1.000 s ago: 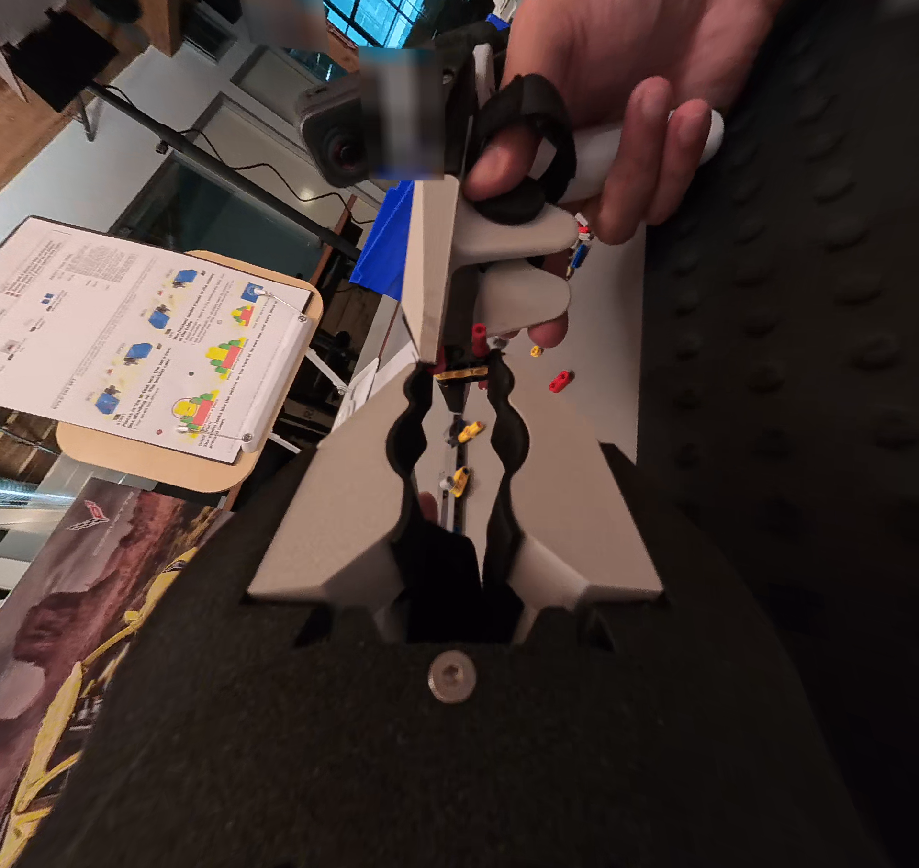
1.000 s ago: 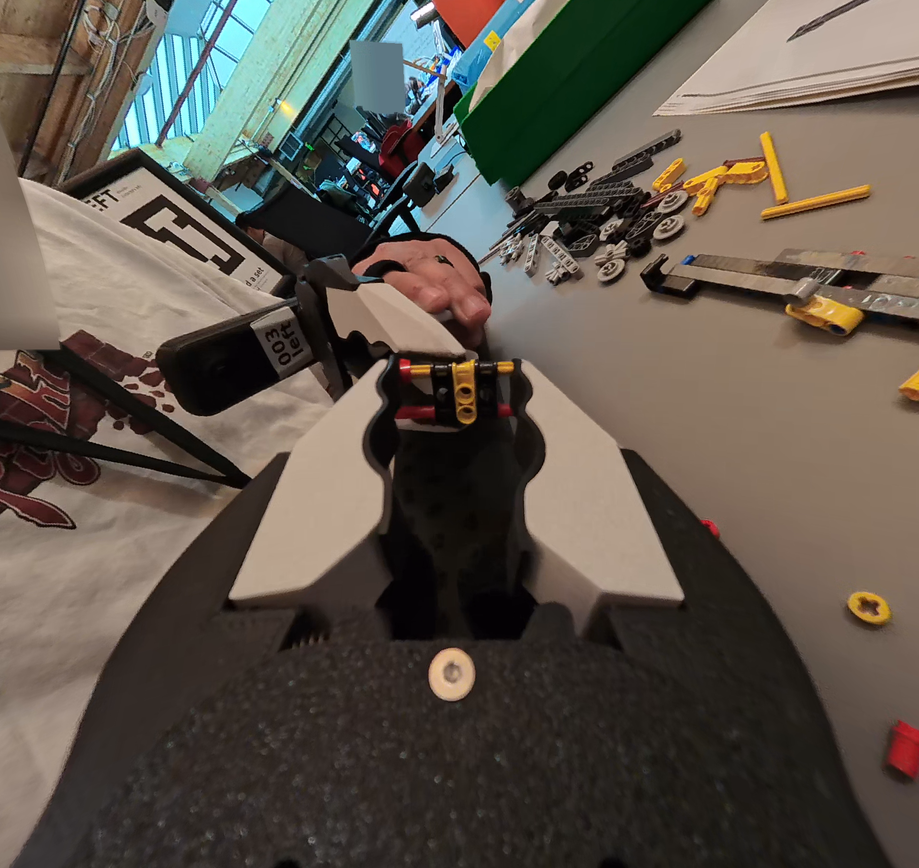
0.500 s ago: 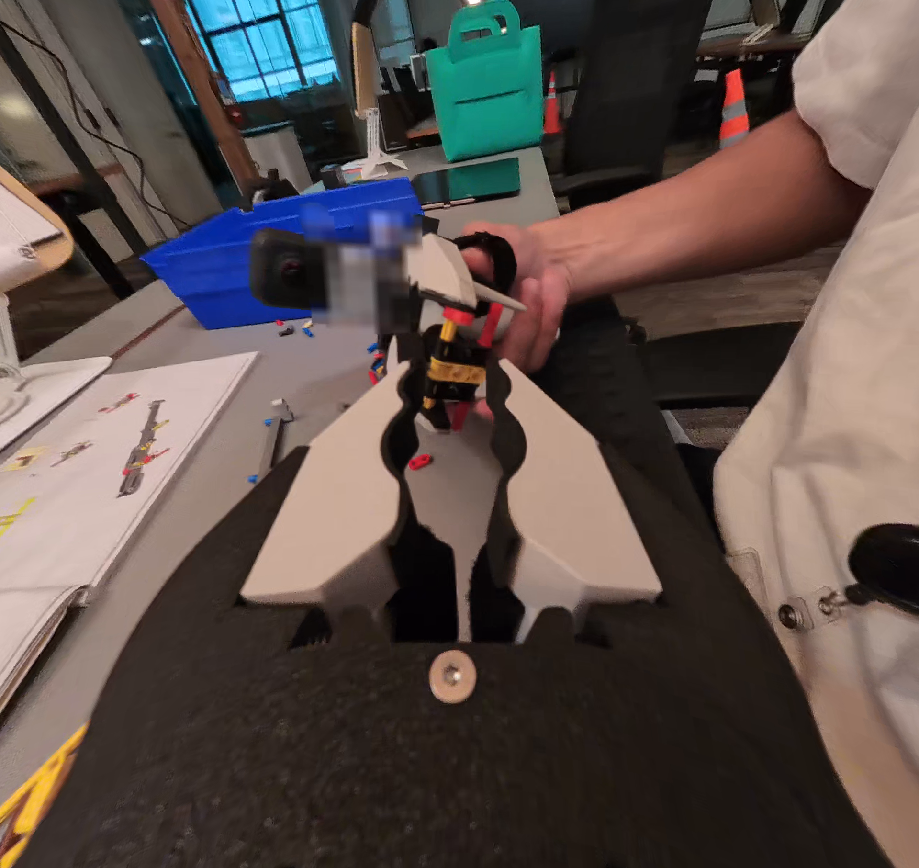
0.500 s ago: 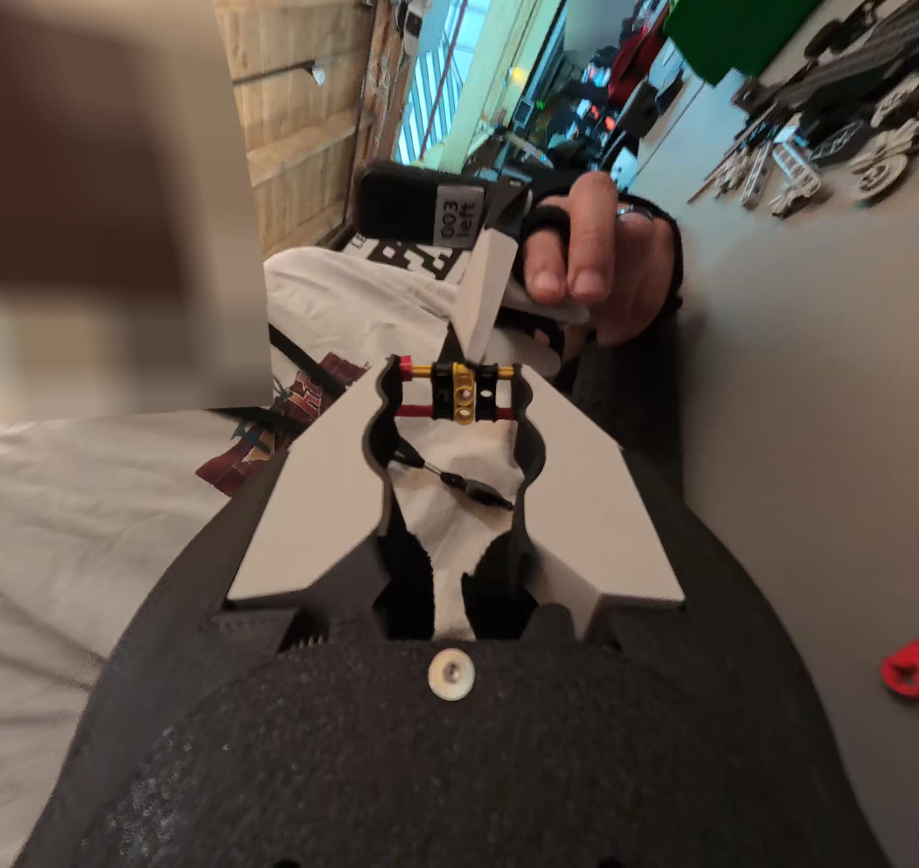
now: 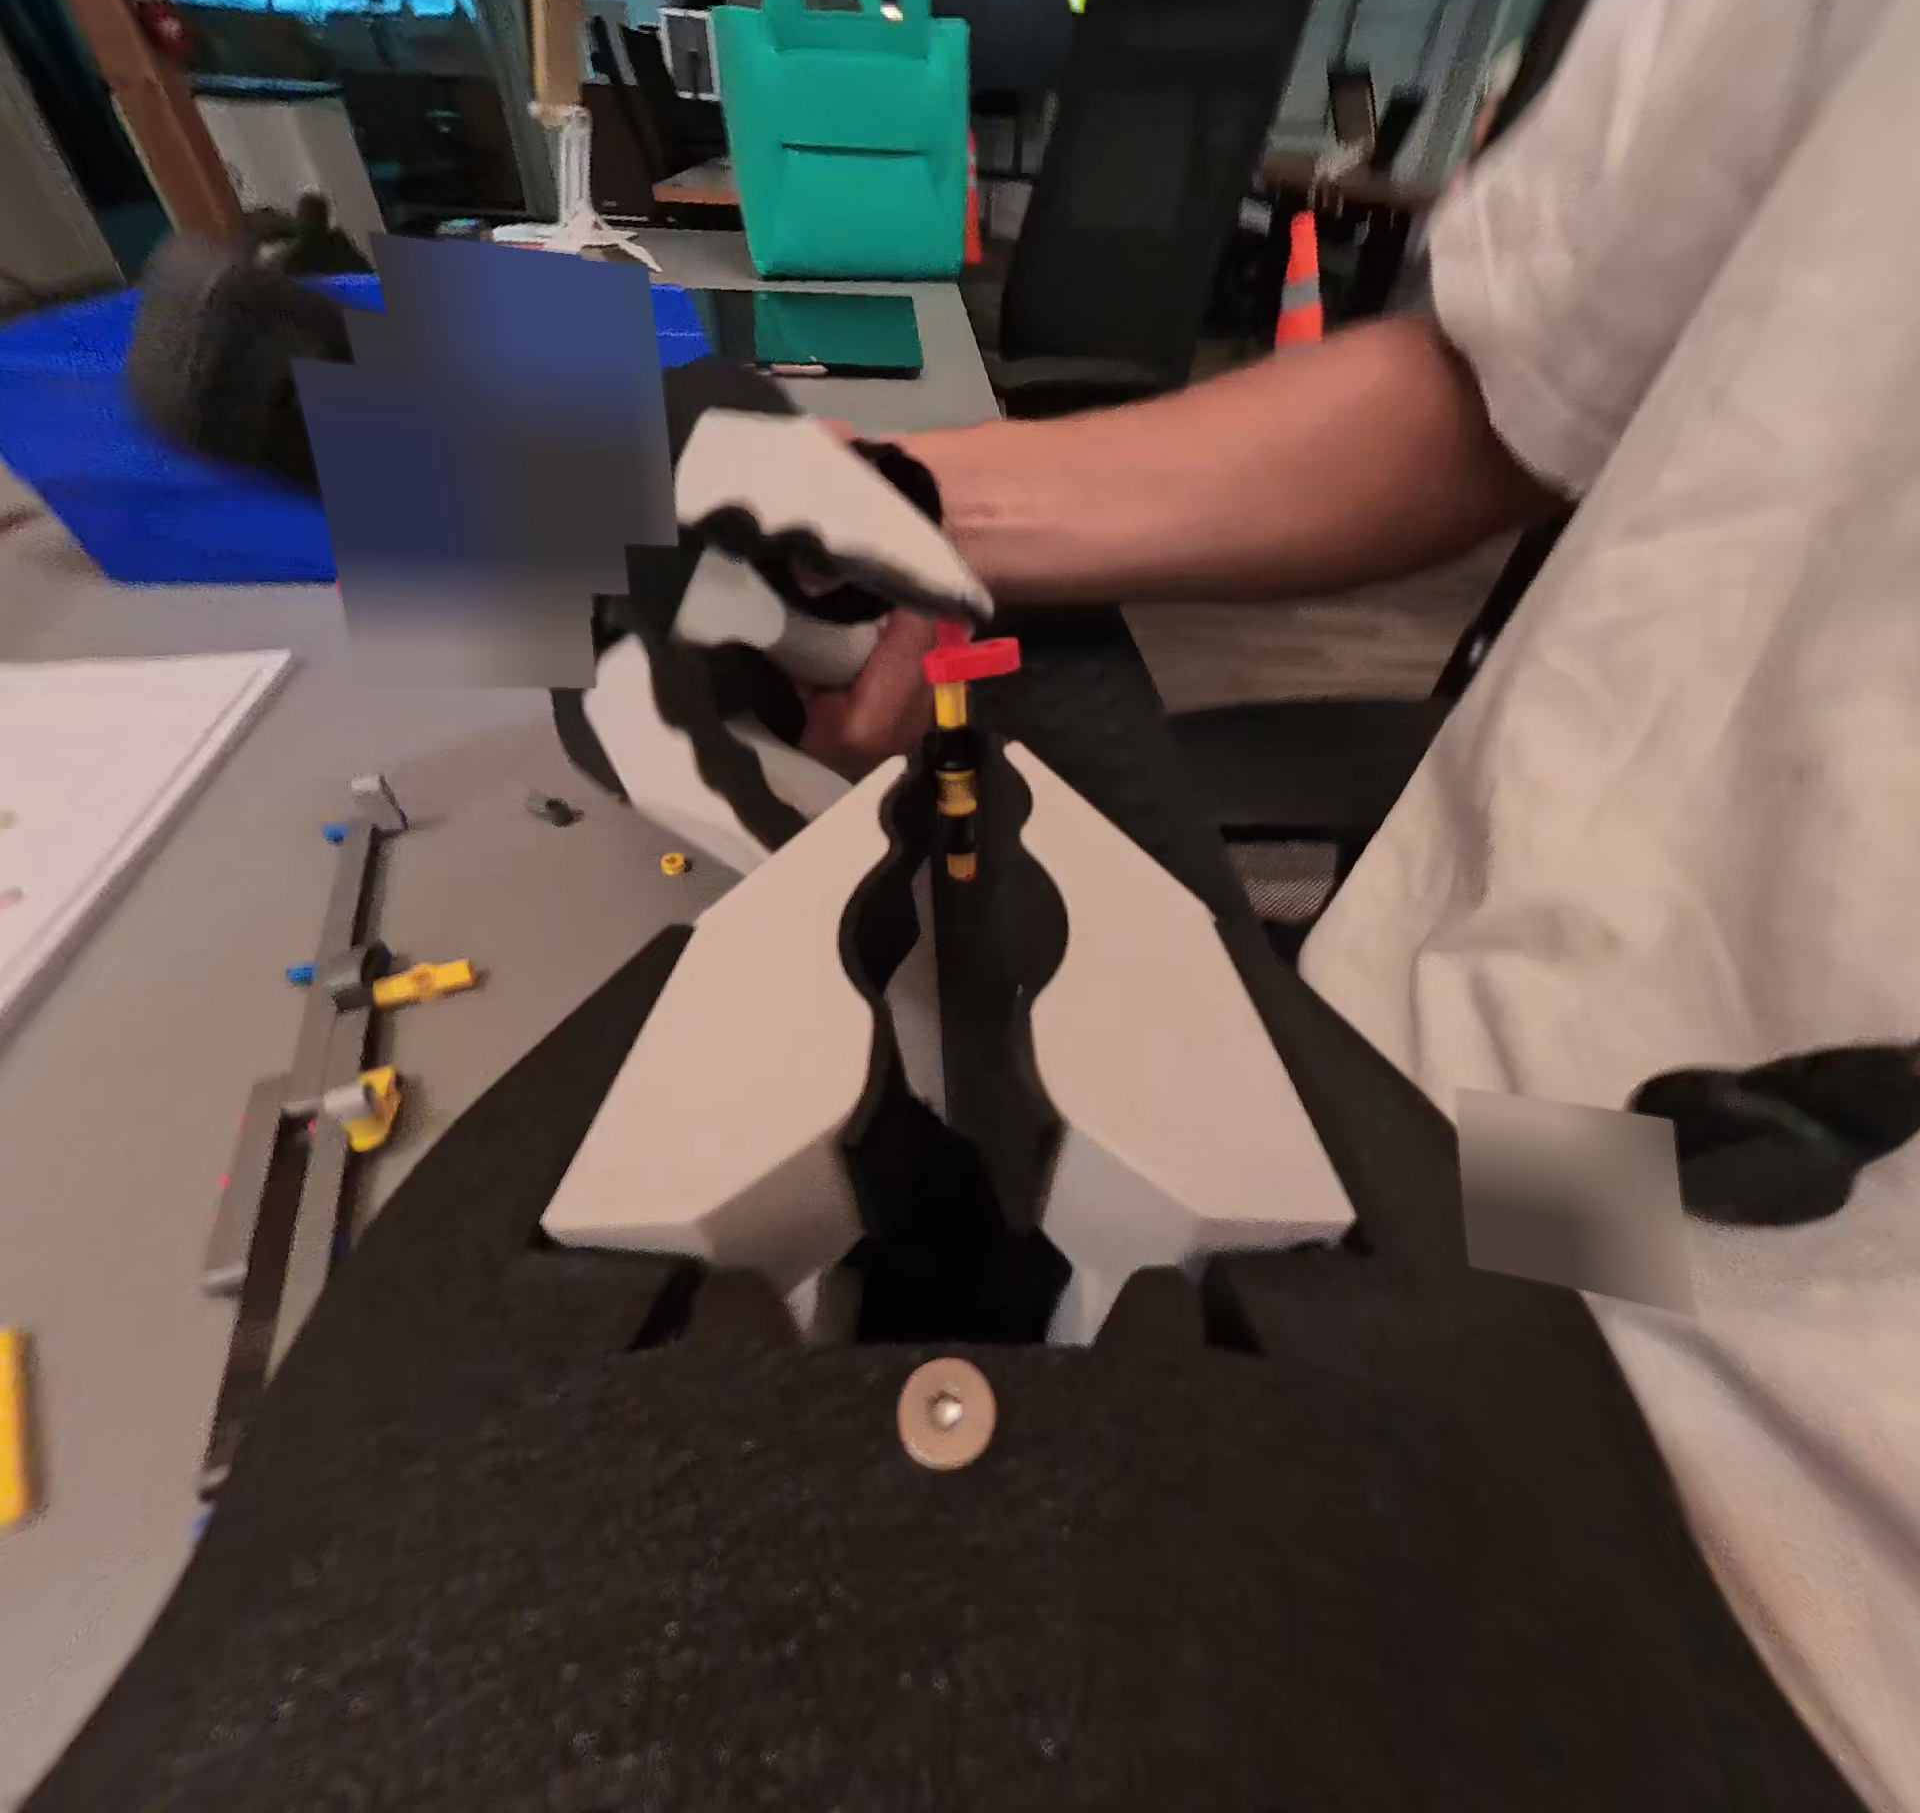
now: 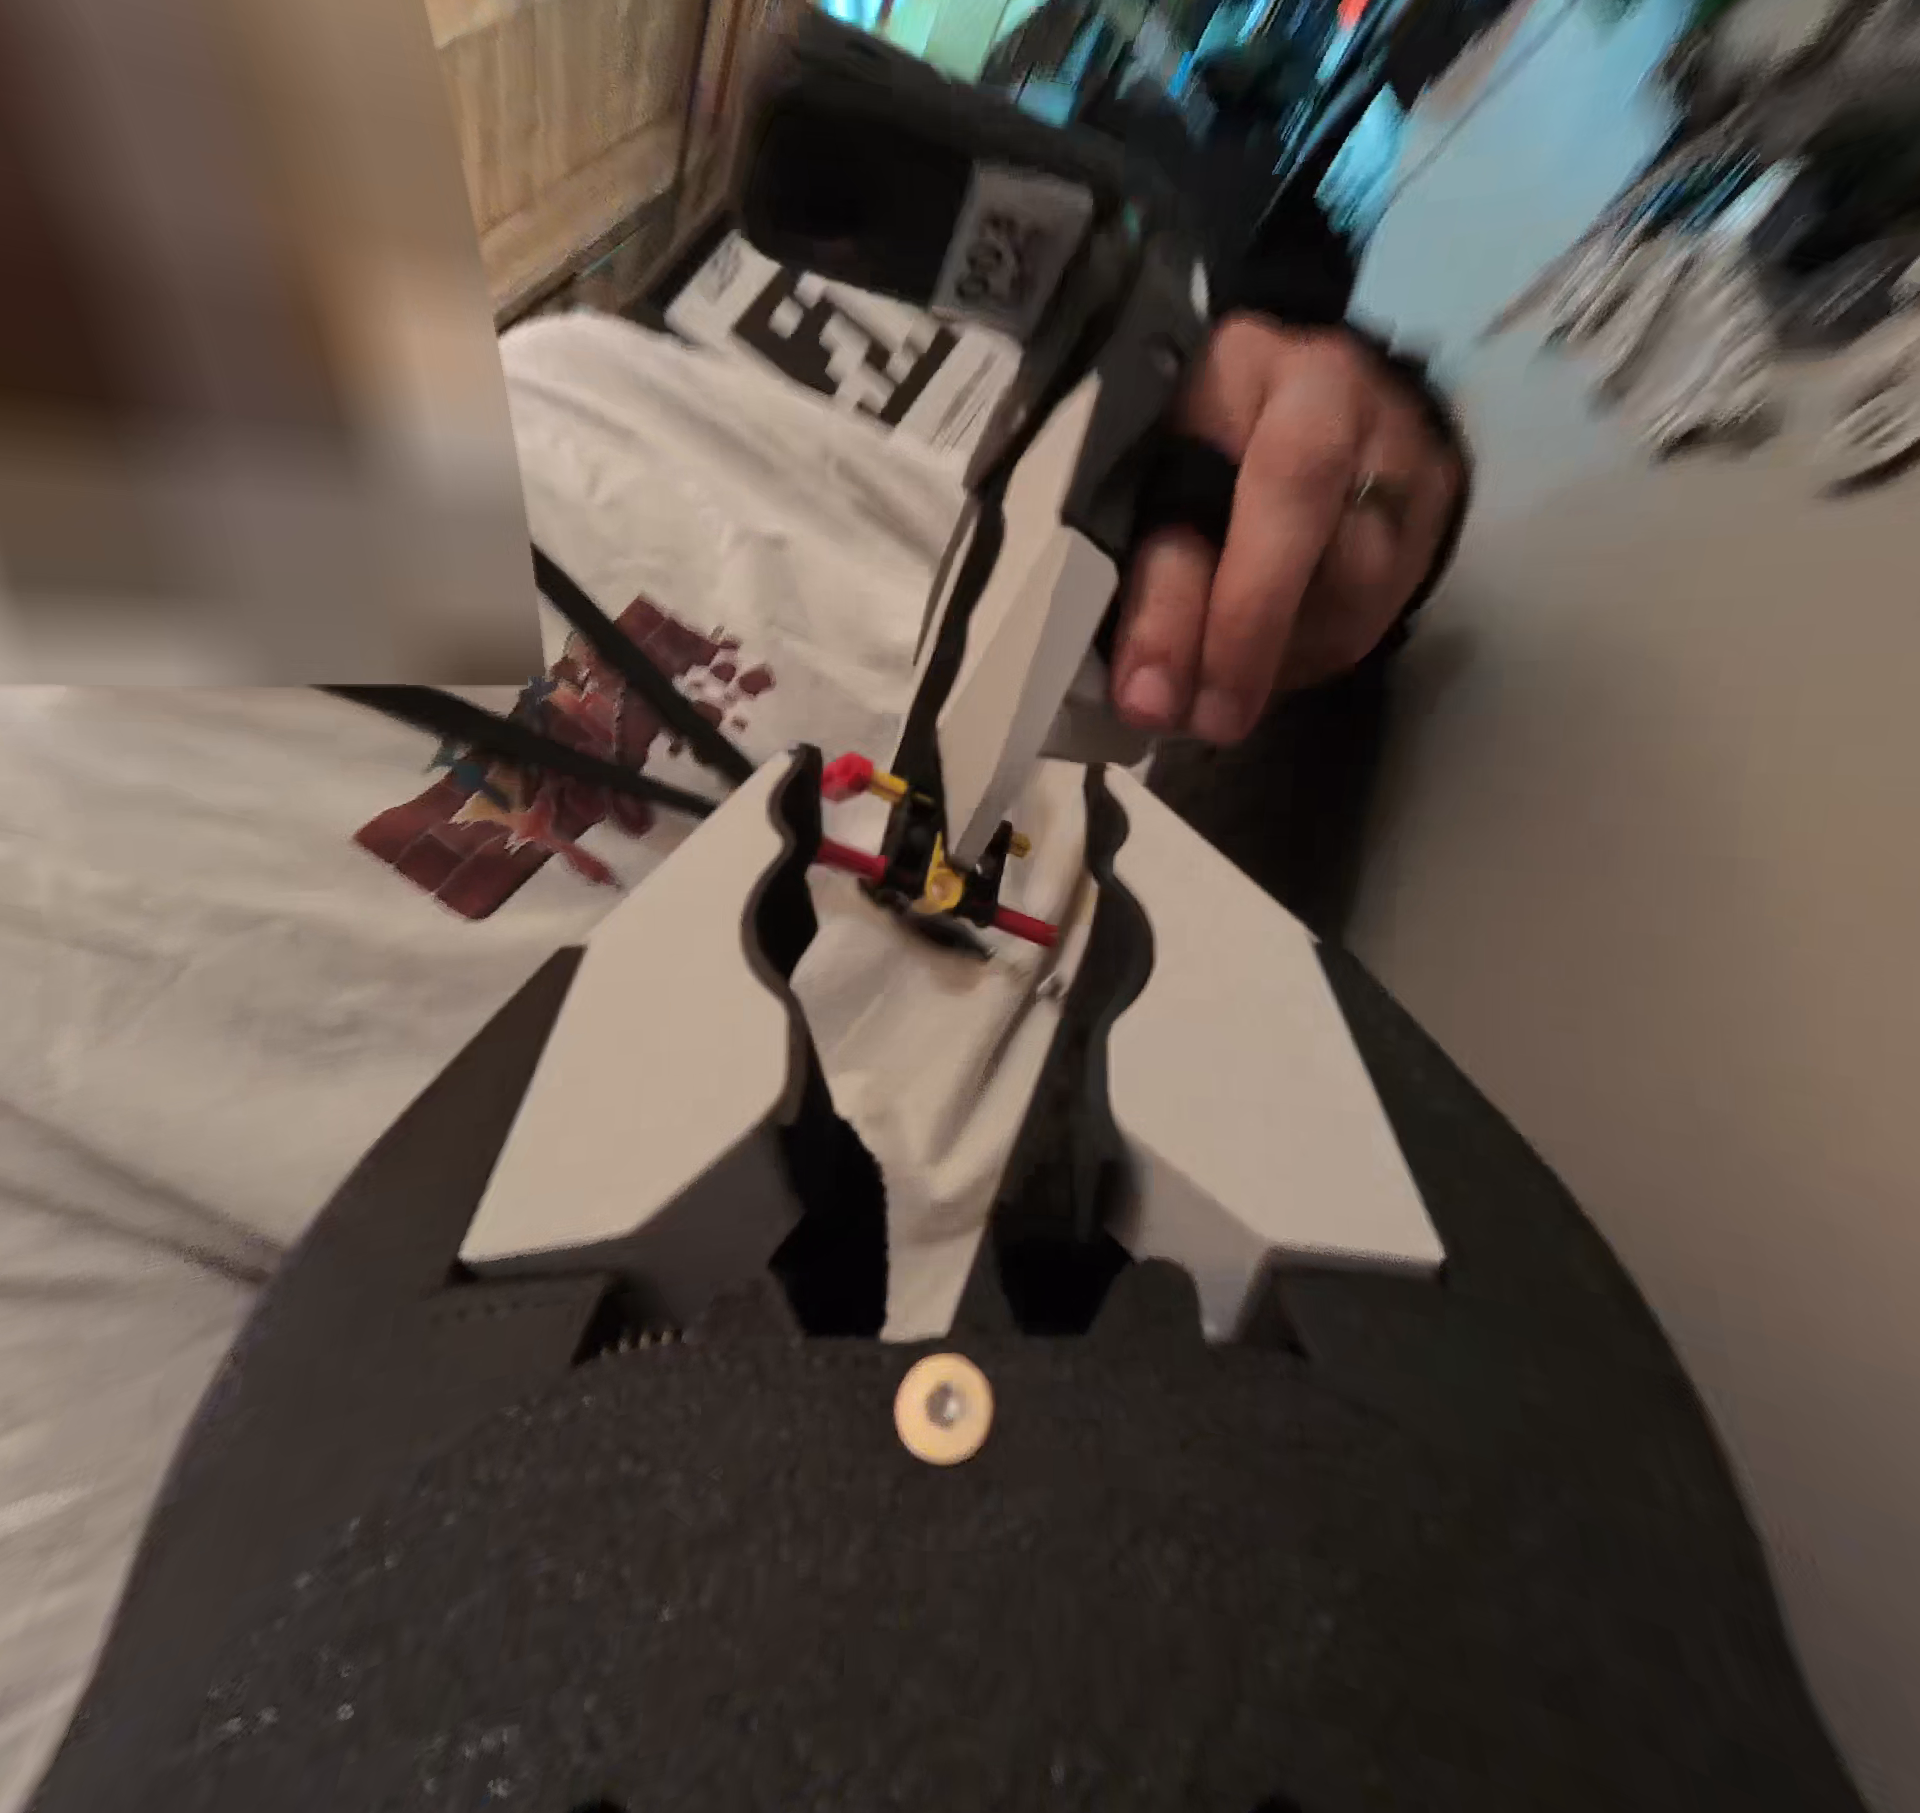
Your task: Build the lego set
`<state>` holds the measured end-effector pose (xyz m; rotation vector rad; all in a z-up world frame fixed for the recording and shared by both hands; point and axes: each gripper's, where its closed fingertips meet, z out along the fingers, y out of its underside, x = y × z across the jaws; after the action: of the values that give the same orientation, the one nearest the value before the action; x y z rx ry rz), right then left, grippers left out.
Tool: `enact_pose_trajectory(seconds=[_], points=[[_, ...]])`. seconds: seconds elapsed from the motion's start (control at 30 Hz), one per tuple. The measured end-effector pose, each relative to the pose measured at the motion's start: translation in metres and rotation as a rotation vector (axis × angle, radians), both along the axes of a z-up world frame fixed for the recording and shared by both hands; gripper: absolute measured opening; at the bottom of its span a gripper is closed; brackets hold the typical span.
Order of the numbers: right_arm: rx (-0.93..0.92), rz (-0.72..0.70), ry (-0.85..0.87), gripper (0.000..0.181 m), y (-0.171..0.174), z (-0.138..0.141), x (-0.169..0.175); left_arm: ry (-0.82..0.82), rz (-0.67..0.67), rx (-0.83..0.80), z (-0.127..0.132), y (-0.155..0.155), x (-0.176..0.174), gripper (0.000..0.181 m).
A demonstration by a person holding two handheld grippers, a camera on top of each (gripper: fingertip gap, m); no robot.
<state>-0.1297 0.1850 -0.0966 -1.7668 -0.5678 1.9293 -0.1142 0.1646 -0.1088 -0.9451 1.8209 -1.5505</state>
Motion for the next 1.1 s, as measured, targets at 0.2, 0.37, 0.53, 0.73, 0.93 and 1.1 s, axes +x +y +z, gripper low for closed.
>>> enact_pose_trajectory(seconds=[0.2,0.37,0.53,0.73,0.93,1.1], points=[[0.536,-0.557,-0.462,0.064,0.042,0.019,0.042,0.134,0.113,-0.587,0.021,0.063,0.011,0.005],[0.912,-0.557,-1.311,0.064,0.053,-0.004,0.031,0.305,0.161,-0.693,-0.005,0.075,0.021,0.006],[0.999,-0.462,-1.513,0.056,0.064,-0.025,0.027,0.361,0.225,-0.558,-0.024,0.075,0.024,0.006],[1.046,-0.43,-1.556,0.044,0.07,-0.032,0.028,0.377,0.228,-0.527,-0.029,0.074,0.023,0.006],[1.039,-0.399,-1.557,0.039,0.071,-0.038,0.028,0.383,0.225,-0.518,-0.03,0.073,0.023,0.006],[1.052,-0.395,-1.553,0.035,0.071,-0.038,0.028,0.376,0.238,-0.495,-0.032,0.073,0.022,0.006]])
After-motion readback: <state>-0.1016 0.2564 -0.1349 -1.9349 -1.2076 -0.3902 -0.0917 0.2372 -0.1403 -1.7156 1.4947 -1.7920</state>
